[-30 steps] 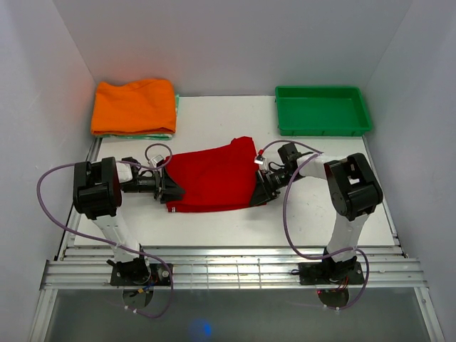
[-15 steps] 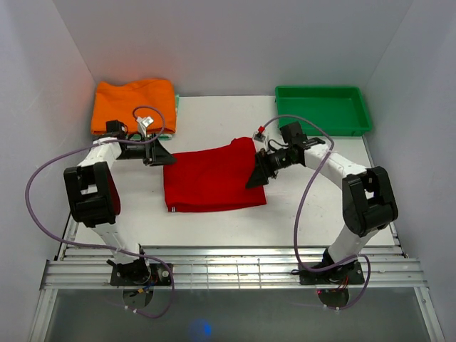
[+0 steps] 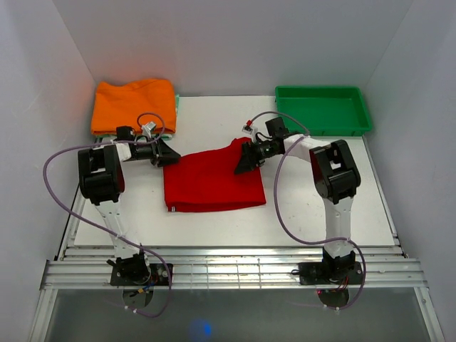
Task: Fold and stack the trousers
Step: Fold the trousers
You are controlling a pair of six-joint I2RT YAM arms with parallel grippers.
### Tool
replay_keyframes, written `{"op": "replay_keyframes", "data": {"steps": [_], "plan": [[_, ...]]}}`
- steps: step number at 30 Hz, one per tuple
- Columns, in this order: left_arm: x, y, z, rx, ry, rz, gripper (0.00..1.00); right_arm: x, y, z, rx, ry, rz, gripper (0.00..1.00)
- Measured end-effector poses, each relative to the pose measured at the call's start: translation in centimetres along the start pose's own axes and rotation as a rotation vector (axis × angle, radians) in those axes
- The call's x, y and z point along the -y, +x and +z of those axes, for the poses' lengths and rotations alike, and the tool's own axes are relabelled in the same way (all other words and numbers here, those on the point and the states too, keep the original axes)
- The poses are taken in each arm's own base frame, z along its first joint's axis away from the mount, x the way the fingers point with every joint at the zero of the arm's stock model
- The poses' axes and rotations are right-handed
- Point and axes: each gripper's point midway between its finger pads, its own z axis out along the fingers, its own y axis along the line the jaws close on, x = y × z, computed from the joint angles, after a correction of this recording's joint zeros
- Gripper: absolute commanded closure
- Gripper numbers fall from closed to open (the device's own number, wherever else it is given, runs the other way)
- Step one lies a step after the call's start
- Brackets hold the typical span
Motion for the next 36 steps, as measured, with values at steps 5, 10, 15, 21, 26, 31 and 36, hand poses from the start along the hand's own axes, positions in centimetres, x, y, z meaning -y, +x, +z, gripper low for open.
{"op": "replay_keyframes", "data": {"steps": [5,10,15,21,26,31,36], "plan": [[-1.4,-3.1,1.0,0.009,0.015,-0.021,0.41,1.5,-0.2,0.9,0.008,0.005,0.026,0.04],[-2.2,-7.0,1.4,0.063,-0.038,0.075,0.17,2.2,-2.1,0.5,0.02,0.093,-0.026,0.02],[2.2,-9.3,-2.8,0.174,-0.097,0.174,0.02,-2.0,-6.7,-2.4,0.065,0.265,-0.279,0.05],[11.9,-11.3,-18.1,0.552,-0.207,0.368,0.02,-17.5,-10.8,1.4,0.124,0.333,-0.796,0.05],[14.5,-11.1,-23.7,0.669,-0.397,0.472,0.02,-22.3,-5.8,9.4,-0.003,0.306,-0.971,0.04],[10.7,-6.1,-24.7,0.609,-0.442,0.338,0.02,-16.9,0.8,16.1,-0.234,0.391,-1.001,0.04],[6.7,-0.4,-23.4,0.527,-0.428,0.151,0.02,-13.4,5.4,18.0,-0.375,0.457,-1.057,0.03]]}}
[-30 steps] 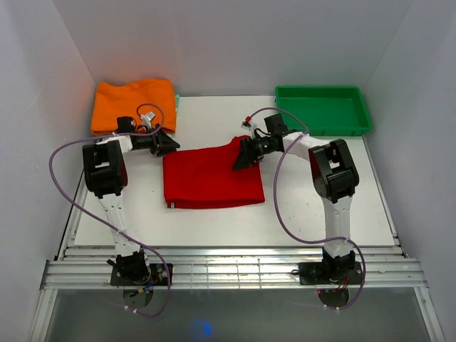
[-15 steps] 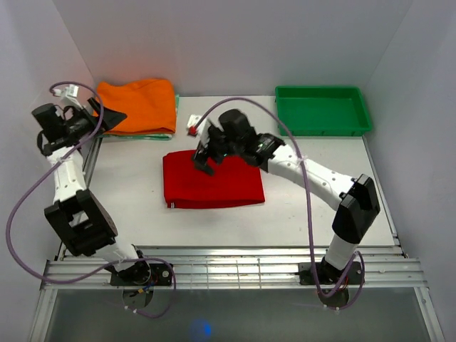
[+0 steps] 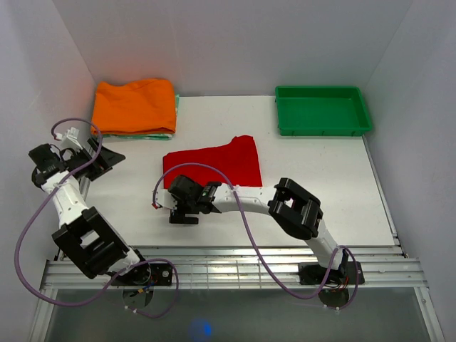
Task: Fold and stack the trousers
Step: Fold the trousers
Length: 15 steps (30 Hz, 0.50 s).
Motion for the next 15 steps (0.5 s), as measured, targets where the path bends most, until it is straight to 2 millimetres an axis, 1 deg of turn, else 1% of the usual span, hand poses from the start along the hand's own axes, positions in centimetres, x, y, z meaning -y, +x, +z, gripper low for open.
{"op": "replay_keyframes", "data": {"steps": [2,3,5,6,8,9,11,12,13,15], "plan": [[0.1,2.5,0.0,-0.036,0.009,-0.045,0.02,-0.2,0.3,0.4,-0.009,0.019,-0.021,0.01],[0.3,3.4,0.0,-0.047,0.012,-0.062,0.02,0.0,0.1,0.5,-0.003,0.036,-0.031,0.03],[0.7,4.7,-0.1,-0.055,0.023,-0.081,0.02,0.4,0.0,0.7,0.01,0.066,-0.04,0.1],[0.8,5.2,-0.2,-0.059,0.029,-0.092,0.02,0.7,-0.1,0.8,0.016,0.08,-0.044,0.23],[0.8,6.3,0.0,-0.073,0.041,-0.12,0.03,1.1,0.1,1.1,0.022,0.099,-0.054,0.35],[0.7,6.8,0.1,-0.082,0.045,-0.139,0.04,1.1,0.2,1.3,0.024,0.103,-0.052,0.5],[0.5,7.8,0.4,-0.104,0.058,-0.187,0.04,1.5,0.4,1.6,0.04,0.1,-0.046,0.62],[0.4,8.3,0.6,-0.116,0.067,-0.214,0.03,1.5,0.6,1.7,0.048,0.094,-0.041,0.81],[0.3,8.7,0.8,-0.125,0.073,-0.239,0.02,1.6,0.6,1.9,0.061,0.084,-0.042,0.92],[0.1,9.3,1.1,-0.132,0.08,-0.277,0.02,2.1,0.4,2.0,0.091,0.077,-0.024,0.92]]}}
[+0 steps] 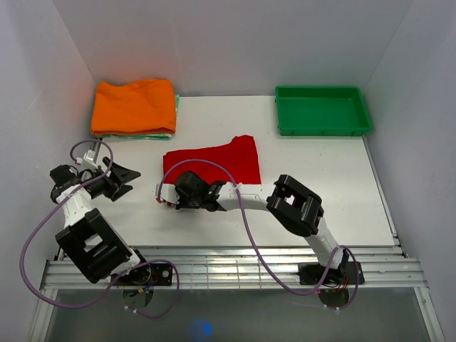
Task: Fold and stack the trousers
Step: Fold the trousers, then neatly place the folded trousers to the corner
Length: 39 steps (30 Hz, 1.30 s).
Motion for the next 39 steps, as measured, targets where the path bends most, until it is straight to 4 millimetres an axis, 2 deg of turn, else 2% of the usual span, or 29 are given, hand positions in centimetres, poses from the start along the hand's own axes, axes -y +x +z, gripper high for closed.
{"op": "replay_keyframes", "data": {"steps": [6,12,16,23,31,39], "plan": [[-1.1,0.5,0.9,-0.018,0.002,-0.089,0.02,1.8,0.0,0.1,0.076,-0.074,0.118,0.92],[-2.9,2.1,3.7,-0.131,0.018,-0.197,0.02,4.6,-0.2,-1.0,0.125,-0.128,0.25,0.92],[-1.6,3.0,5.5,-0.183,0.042,-0.175,0.02,5.0,-0.5,-1.7,0.145,-0.151,0.28,0.92],[1.1,2.4,8.3,-0.199,0.089,-0.131,0.02,4.3,-1.7,-2.2,0.16,-0.192,0.307,0.92],[0.3,3.9,11.7,-0.265,0.038,-0.265,0.02,6.9,-4.2,-2.6,0.198,-0.13,0.348,0.92],[1.5,4.2,13.4,-0.23,0.029,-0.258,0.02,6.9,-3.9,-0.3,0.178,-0.124,0.399,0.92]]}}
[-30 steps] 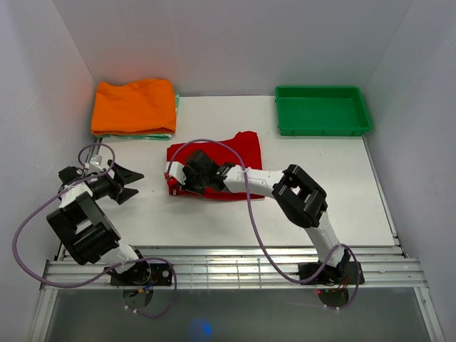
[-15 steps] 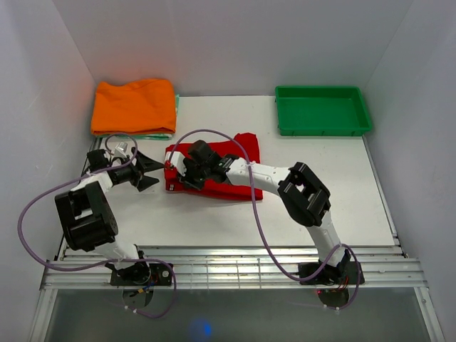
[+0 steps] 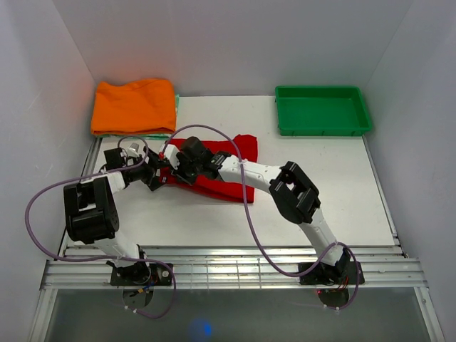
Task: Fold and stack the trousers
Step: Neatly place the folded trousers to the corner
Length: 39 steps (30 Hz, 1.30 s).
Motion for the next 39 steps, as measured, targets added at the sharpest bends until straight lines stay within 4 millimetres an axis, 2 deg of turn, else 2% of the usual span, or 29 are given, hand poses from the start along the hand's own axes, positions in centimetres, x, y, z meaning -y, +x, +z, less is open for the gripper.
{"op": "replay_keyframes", "data": {"steps": [4,14,20,26,30,31,35,39], "plan": [[0.2,0.5,0.2,0.051,-0.005,-0.009,0.02,0.0,0.6,0.7,-0.014,0.007,0.028,0.92],[0.4,-0.1,1.4,0.128,-0.027,-0.031,0.02,1.3,-1.1,1.4,0.03,0.078,0.096,0.92],[0.8,-0.3,2.4,0.177,-0.019,-0.041,0.12,1.6,-1.6,1.5,0.046,0.1,0.142,0.92],[1.4,-0.2,3.0,0.212,0.015,-0.049,0.08,1.5,-1.7,1.5,0.052,0.102,0.191,0.92],[1.1,-0.2,3.4,0.235,0.033,-0.072,0.18,1.4,-1.5,1.6,0.05,0.104,0.23,0.92],[1.0,-0.2,3.5,0.237,0.036,-0.077,0.23,1.4,-1.4,1.7,0.049,0.105,0.24,0.92],[0.4,-0.4,4.1,0.231,0.044,-0.088,0.25,1.6,-1.4,1.7,0.052,0.11,0.268,0.92],[0.6,-0.4,4.6,0.223,0.074,-0.08,0.26,2.1,-1.2,1.5,0.053,0.105,0.289,0.92]]}}
